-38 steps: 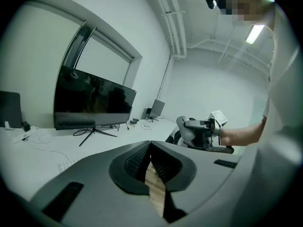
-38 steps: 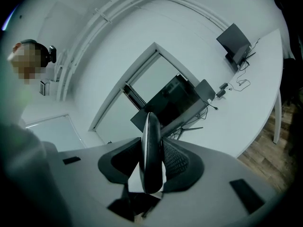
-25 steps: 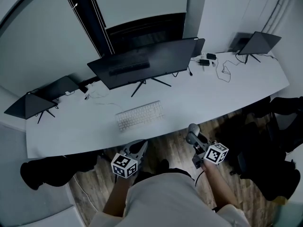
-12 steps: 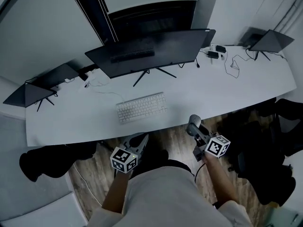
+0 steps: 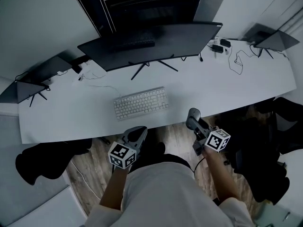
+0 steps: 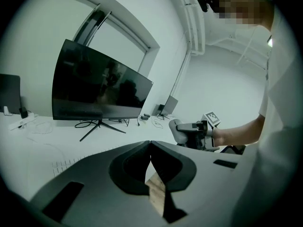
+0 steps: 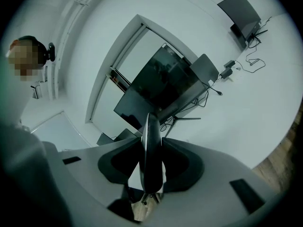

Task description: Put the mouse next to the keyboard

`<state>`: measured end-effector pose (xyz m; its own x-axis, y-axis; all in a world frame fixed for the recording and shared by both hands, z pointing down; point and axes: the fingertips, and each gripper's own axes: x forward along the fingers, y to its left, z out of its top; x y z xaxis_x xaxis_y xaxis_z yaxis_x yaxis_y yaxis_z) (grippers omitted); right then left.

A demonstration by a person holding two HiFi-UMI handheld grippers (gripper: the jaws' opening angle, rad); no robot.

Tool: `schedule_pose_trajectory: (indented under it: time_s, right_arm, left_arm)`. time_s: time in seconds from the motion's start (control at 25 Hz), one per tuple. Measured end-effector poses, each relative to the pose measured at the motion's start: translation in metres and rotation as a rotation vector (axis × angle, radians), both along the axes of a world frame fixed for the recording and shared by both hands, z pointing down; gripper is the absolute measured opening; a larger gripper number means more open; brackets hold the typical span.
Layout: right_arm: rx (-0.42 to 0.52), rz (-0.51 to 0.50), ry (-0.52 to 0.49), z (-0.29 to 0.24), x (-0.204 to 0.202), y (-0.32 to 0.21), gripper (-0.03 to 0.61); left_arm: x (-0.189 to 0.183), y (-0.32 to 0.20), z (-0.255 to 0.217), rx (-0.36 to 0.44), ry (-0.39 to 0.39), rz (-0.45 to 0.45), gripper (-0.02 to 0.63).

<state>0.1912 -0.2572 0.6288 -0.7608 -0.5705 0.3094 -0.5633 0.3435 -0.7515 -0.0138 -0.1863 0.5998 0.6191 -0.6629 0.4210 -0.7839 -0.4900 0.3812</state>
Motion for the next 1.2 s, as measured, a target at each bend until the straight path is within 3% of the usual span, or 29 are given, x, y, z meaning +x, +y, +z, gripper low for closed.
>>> schedule_pose_trajectory:
  time_s: [0.56, 1.2]
  right_arm:
    - [-0.124, 0.001, 0.073, 0.062, -0.024, -0.045, 0.147]
    - [-0.267, -0.006, 0.175, 0.15, -0.041, -0.065, 0.147]
  left_arm:
    - [-0.008, -0.052, 0.041, -0.073, 0.037, 0.083, 0.017]
    - [-0.017, -0.078, 0.094, -0.169, 0.074, 0.114, 0.017]
